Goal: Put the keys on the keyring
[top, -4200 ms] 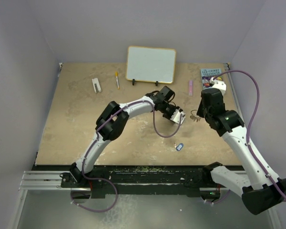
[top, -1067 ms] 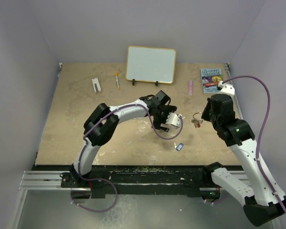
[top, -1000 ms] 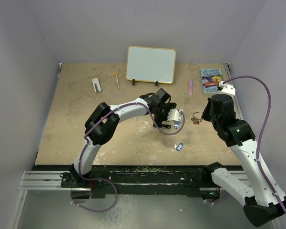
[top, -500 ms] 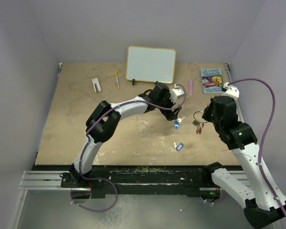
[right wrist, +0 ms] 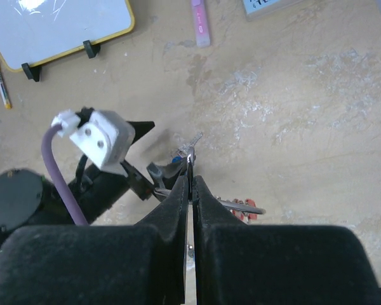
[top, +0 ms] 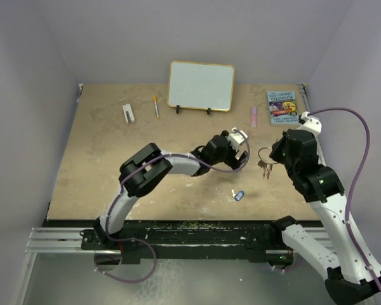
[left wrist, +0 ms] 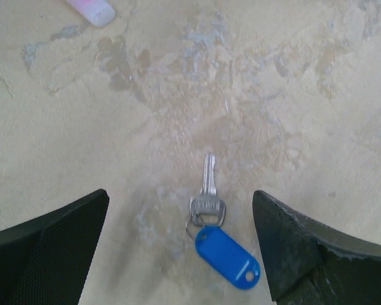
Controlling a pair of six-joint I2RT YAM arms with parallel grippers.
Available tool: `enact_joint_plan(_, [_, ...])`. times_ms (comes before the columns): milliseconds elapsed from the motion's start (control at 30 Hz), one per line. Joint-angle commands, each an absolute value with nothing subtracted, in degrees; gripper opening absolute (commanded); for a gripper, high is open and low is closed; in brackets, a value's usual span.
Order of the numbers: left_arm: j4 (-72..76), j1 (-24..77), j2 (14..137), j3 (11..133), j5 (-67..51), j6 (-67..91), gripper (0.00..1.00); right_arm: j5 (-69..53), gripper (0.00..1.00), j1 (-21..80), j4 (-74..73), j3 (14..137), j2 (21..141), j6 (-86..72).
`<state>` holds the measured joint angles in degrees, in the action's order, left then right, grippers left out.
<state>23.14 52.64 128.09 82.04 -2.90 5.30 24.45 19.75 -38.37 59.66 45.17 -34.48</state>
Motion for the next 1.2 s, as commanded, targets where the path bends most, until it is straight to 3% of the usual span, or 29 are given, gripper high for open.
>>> enact_joint_plan(0, [52.8, 53.5, 125.4, 68.5, 4.5, 0.5, 0.98, 26.0, 0.00, 19.4, -38.0, 61.3, 43.2, -35.6])
enact_joint_plan(67, [70.7, 54.0, 125.3, 60.2, 5.5, -1.4, 0.98, 26.4, 0.00, 19.4, -38.2, 61.2, 42.5, -35.9])
enact_joint_plan(333, [81.4, 56.0, 129.0, 58.4, 11.6, -8.8, 0.98, 26.8, 0.00, 19.4, -38.8, 59.8, 40.8, -37.6])
enact_joint_plan(567, [85.1, 56.6, 127.7, 57.4, 9.2, -8.8, 0.98, 26.7, 0.00, 19.5, -39.2, 59.4, 39.8, -38.3])
enact_joint_plan(1167, [82.4, 57.5, 137.6, 64.6, 8.1, -4.4, 0.96, 23.5, 0.00, 19.4, -37.2, 56.0, 41.4, -38.1])
